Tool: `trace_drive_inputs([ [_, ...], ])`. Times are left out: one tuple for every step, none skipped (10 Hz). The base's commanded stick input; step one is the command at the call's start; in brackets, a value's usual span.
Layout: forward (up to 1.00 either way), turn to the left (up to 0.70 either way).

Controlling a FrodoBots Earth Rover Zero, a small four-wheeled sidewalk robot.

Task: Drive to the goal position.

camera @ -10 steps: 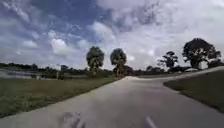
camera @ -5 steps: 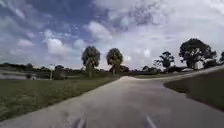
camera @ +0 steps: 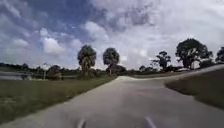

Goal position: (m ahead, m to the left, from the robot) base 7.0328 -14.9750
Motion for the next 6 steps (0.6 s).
trace_drive_inputs([
  [0.69, 0.03],
  [0.69, 0.03],
  [0.69, 0.03],
  [0.69, 0.03],
  [0.69, 0.03],
  [0.69, 0.01],
])
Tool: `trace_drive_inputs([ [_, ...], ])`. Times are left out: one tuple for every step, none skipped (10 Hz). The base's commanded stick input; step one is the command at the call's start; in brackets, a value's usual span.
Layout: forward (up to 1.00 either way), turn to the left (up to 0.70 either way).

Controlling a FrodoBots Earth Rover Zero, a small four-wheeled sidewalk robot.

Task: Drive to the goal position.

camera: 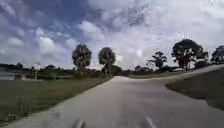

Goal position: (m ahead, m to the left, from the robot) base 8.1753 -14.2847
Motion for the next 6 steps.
trace_drive_inputs([
  [0.69, -0.08],
  [0.69, -0.19],
  [0.69, -0.33],
  [0.69, -0.21],
  [0.69, -0.08],
  [0.69, 0.02],
])
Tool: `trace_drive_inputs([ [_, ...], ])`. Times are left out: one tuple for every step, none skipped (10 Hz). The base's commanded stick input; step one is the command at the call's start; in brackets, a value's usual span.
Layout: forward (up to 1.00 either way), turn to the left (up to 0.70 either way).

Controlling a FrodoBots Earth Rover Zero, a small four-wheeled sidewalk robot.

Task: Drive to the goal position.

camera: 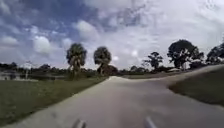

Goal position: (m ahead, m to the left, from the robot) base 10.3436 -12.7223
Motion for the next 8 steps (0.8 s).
trace_drive_inputs([
  [0.69, 0.03],
  [0.69, 0.03],
  [0.69, 0.03],
  [0.69, 0.03],
  [0.69, 0.03],
  [0.69, 0.03],
  [0.69, 0.03],
  [0.69, 0.03],
])
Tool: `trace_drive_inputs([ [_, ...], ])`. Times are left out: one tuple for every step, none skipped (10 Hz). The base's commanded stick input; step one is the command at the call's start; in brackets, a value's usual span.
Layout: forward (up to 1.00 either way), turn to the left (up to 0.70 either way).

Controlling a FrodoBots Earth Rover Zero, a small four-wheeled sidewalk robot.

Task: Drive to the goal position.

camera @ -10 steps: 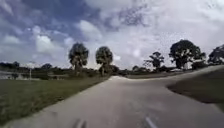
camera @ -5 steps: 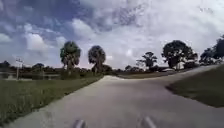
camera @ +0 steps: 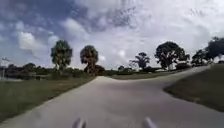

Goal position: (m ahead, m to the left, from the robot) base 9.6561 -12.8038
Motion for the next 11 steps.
trace_drive_inputs([
  [0.69, 0.03],
  [0.69, 0.03],
  [0.69, 0.03],
  [0.69, 0.03],
  [0.69, 0.01],
  [0.69, -0.19],
  [0.69, -0.34],
  [0.69, -0.34],
  [0.69, -0.34],
  [0.69, -0.34],
  [0.69, -0.34],
])
